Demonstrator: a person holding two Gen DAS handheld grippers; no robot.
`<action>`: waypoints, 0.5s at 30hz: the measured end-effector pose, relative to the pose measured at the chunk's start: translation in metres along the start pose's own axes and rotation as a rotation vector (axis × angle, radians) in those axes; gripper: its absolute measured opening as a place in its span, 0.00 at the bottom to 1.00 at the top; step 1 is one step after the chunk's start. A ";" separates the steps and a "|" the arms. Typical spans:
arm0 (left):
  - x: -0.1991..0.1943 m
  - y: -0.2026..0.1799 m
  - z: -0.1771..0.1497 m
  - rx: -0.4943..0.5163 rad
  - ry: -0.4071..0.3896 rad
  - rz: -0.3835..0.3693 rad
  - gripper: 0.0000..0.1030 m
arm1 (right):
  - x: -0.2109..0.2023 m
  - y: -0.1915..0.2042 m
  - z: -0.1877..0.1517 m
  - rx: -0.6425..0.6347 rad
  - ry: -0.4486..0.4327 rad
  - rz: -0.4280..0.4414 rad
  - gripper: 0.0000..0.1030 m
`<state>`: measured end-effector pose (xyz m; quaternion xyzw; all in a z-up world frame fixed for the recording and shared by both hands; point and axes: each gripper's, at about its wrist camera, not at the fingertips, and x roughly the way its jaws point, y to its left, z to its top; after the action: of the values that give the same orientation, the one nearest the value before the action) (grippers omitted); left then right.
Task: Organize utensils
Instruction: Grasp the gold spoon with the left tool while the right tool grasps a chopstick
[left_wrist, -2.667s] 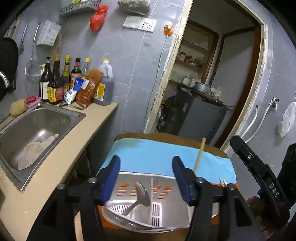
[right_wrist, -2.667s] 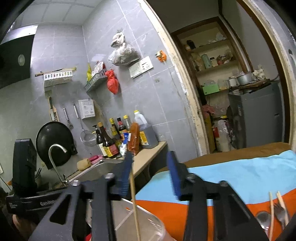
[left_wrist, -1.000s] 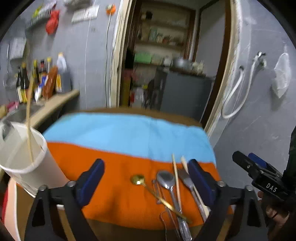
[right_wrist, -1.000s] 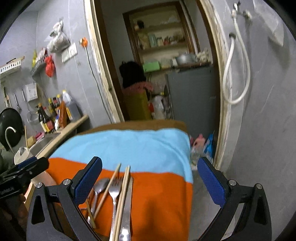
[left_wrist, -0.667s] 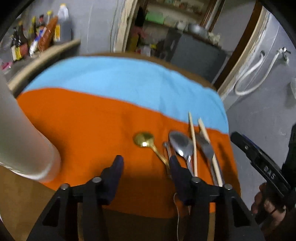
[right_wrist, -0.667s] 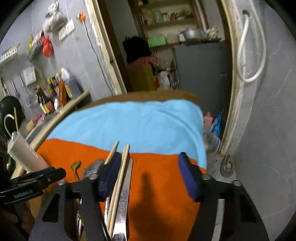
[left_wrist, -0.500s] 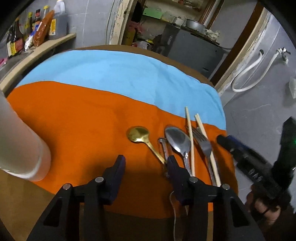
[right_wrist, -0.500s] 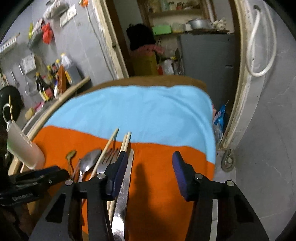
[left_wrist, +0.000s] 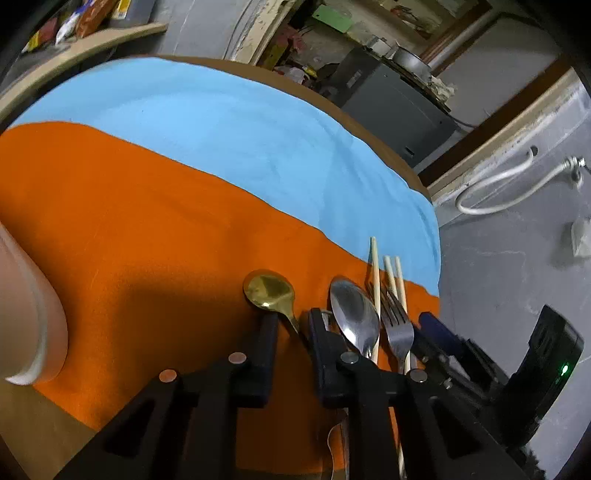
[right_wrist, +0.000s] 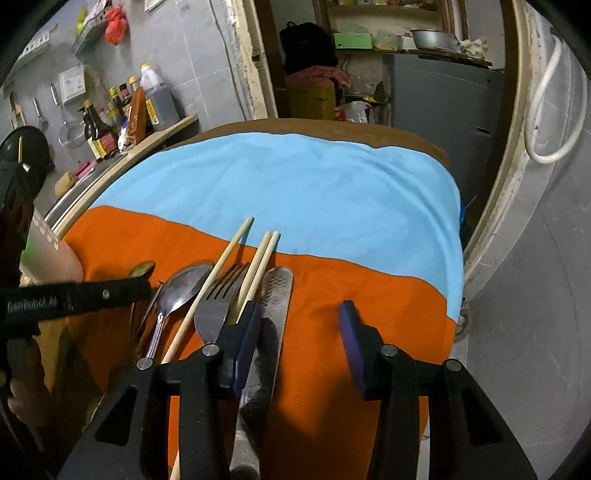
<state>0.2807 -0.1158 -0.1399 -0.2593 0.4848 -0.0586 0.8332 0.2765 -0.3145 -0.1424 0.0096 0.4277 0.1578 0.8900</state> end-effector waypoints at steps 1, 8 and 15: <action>0.001 0.001 0.002 -0.007 0.004 -0.005 0.14 | 0.001 0.004 0.001 -0.016 0.007 -0.005 0.38; 0.006 0.002 0.007 -0.014 0.029 -0.020 0.11 | 0.002 0.009 0.010 -0.021 0.047 -0.044 0.30; -0.001 0.002 0.008 0.023 0.046 -0.013 0.08 | 0.001 -0.010 0.009 0.108 0.088 0.038 0.13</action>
<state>0.2866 -0.1103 -0.1370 -0.2512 0.5016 -0.0756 0.8243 0.2867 -0.3221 -0.1395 0.0589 0.4740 0.1515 0.8654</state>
